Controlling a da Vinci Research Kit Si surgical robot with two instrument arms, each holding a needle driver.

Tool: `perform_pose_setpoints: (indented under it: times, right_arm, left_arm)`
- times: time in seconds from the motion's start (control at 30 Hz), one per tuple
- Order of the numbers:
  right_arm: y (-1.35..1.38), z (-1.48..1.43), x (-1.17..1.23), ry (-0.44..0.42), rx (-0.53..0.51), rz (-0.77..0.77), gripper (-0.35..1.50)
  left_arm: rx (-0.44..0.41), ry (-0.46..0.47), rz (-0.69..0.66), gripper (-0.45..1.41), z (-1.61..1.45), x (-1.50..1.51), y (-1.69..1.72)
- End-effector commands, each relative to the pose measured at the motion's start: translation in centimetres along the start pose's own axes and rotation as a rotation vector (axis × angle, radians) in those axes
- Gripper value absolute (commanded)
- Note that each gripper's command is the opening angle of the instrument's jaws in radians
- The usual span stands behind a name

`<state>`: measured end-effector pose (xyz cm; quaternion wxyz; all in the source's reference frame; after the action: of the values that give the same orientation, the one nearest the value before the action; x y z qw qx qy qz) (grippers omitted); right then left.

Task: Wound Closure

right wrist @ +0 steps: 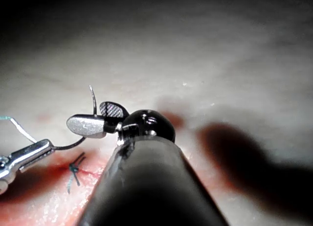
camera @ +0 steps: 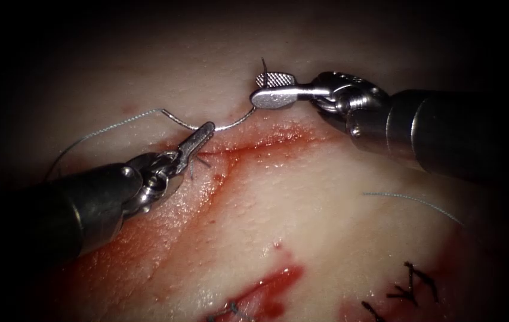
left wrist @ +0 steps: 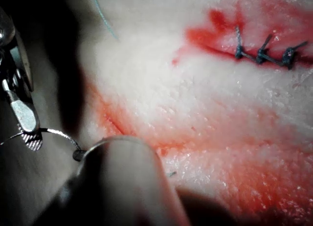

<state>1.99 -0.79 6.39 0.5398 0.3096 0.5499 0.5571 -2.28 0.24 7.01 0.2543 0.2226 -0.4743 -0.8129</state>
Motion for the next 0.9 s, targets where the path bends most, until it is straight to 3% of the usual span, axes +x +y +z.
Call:
perform_pose_setpoints:
  times: [0.03, 0.07, 0.13, 0.17, 0.2, 0.27, 0.3, 0.37, 0.43, 0.47, 0.7, 0.9]
  right_arm:
    - [-0.01, 0.11, 0.07, 0.004, 0.008, 0.001, 1.45]
    - [-0.01, 0.11, 0.08, 0.004, 0.008, 0.003, 1.38]
    - [-0.02, 0.09, 0.08, 0.004, 0.011, 0.003, 0.79]
    - [-0.03, 0.08, 0.07, 0.003, 0.012, 0.003, 0.29]
    - [-0.03, 0.07, 0.07, -0.004, -0.005, 0.003, -0.35]
    - [-0.04, 0.06, 0.06, -0.015, -0.072, 0.0, -0.35]
    - [-0.04, 0.05, 0.06, -0.014, -0.089, 0.005, -0.35]
    - [-0.04, 0.05, 0.06, 0.01, -0.097, 0.0, -0.35]
    - [-0.05, 0.06, 0.05, 0.037, -0.115, -0.001, -0.35]
    - [-0.06, 0.08, 0.02, 0.063, -0.132, -0.002, -0.35]
    - [-0.15, 0.16, -0.11, 0.146, -0.221, -0.057, -0.35]
    - [-0.19, 0.21, -0.25, 0.242, -0.29, -0.142, -0.35]
  left_arm:
    - [0.008, 0.007, 0.005, -0.45, 0.09, -0.01, 0.0]
    - [0.011, 0.012, 0.009, -0.45, 0.09, -0.01, -0.01]
    - [0.017, 0.022, 0.019, -0.45, 0.09, -0.01, -0.01]
    - [0.02, 0.029, 0.018, -0.45, 0.09, -0.01, 0.0]
    - [0.019, 0.027, 0.017, -0.45, 0.09, -0.01, 0.0]
    - [0.018, 0.024, 0.015, -0.4, 0.1, -0.01, 0.0]
    - [0.017, 0.023, 0.014, -0.16, 0.1, -0.01, 0.0]
    - [0.007, 0.016, 0.014, 0.61, 0.12, -0.02, 0.0]
    - [0.003, 0.007, -0.033, 0.88, 0.14, 0.0, 0.01]
    - [0.015, -0.004, -0.121, 1.04, 0.17, 0.04, 0.01]
    - [0.01, -0.145, -0.412, 1.18, 0.3, 0.36, -0.01]
    - [0.041, -0.272, -0.607, 1.06, 0.36, 0.62, -0.07]
